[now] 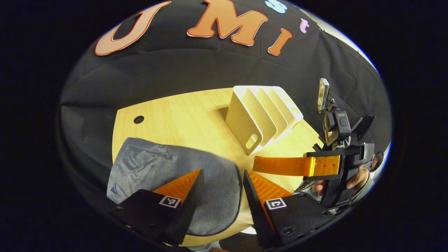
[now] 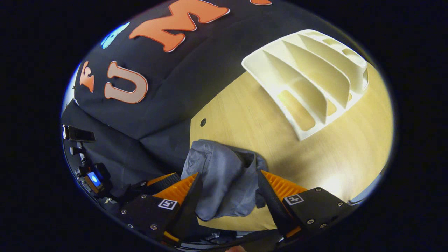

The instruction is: Open the schoolbag, grab two books from the bookshelf and put them into the schoolbag.

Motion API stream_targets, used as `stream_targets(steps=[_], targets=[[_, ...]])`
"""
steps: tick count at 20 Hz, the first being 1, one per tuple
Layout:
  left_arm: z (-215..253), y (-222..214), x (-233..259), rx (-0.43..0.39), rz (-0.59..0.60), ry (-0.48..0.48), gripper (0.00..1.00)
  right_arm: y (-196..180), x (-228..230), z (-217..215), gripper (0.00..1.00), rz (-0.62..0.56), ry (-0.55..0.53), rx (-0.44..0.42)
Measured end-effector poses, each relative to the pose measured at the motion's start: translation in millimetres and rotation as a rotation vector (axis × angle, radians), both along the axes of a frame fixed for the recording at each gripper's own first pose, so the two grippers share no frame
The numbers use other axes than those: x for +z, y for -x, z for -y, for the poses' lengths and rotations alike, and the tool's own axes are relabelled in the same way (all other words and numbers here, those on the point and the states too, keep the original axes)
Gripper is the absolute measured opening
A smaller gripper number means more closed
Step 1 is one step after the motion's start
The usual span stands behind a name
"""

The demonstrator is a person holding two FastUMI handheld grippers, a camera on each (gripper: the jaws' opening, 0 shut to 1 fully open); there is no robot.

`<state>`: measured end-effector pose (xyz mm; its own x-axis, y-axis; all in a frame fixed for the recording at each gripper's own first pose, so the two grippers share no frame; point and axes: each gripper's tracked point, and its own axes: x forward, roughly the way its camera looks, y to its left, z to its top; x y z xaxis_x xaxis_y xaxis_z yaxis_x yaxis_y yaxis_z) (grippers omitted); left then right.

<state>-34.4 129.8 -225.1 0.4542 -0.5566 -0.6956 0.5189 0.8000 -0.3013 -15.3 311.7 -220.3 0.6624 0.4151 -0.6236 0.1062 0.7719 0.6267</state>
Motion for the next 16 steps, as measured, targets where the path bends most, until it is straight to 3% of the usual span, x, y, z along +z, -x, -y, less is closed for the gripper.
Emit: stream_targets(steps=[1, 2, 6, 16], targets=[[9, 1, 3, 0.005, 0.012, -0.001, 0.75, -6, 5, 10, 0.95, 0.019, 0.023, -0.004], [19, 2, 7, 0.009, 0.022, 0.003, 0.89, -9, 10, 23, 0.96, 0.036, 0.050, -0.010], [51, 3, 29, 0.060, 0.087, 0.014, 0.97, -10, 37, 83, 0.97, 0.138, 0.183, -0.030], [126, 2, 124, 0.305, 0.380, 0.094, 0.98, -20, 134, 192, 0.97, 0.446, 0.485, -0.043]])
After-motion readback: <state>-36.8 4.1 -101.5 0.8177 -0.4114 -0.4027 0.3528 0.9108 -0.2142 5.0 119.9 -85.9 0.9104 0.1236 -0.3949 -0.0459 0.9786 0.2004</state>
